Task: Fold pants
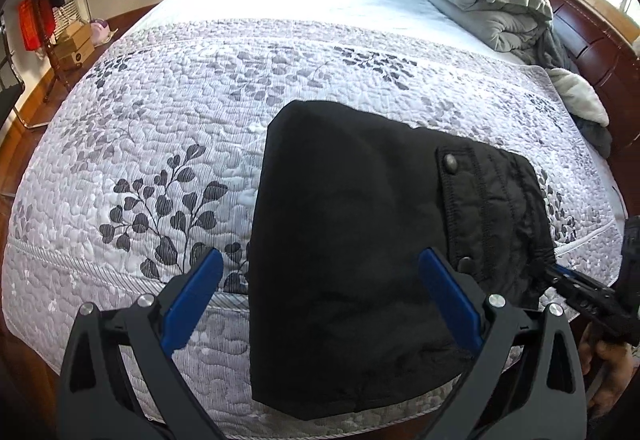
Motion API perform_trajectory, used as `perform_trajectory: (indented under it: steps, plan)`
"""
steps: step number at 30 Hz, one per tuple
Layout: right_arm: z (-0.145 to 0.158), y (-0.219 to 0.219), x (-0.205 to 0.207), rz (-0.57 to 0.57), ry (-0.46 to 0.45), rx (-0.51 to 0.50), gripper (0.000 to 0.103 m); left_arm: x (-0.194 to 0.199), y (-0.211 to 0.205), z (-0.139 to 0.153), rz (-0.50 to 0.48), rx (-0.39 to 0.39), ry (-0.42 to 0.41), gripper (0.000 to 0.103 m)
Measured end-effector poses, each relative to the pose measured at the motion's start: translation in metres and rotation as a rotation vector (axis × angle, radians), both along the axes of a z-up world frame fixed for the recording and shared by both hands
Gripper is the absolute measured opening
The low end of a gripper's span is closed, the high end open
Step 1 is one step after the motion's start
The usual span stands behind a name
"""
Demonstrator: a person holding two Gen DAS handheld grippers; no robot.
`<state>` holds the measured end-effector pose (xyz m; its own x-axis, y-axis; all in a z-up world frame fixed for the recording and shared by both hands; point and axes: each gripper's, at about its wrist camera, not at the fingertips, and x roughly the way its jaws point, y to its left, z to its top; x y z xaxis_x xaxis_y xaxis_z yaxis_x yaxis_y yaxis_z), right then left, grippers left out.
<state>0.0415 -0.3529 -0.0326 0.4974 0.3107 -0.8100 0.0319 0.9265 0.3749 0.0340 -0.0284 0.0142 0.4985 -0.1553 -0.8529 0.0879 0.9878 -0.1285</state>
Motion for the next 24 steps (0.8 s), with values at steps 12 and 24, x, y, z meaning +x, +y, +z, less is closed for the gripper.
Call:
perform_trajectory:
  steps: [12, 24]
  plan:
    - [0.008, -0.018, -0.005, -0.031, -0.032, 0.035, 0.048, -0.006, 0.0, 0.02, -0.01, 0.037, -0.099, 0.098]
    - [0.012, -0.035, 0.009, -0.082, -0.045, 0.067, 0.079, 0.016, 0.031, -0.015, -0.08, -0.099, 0.099, 0.098]
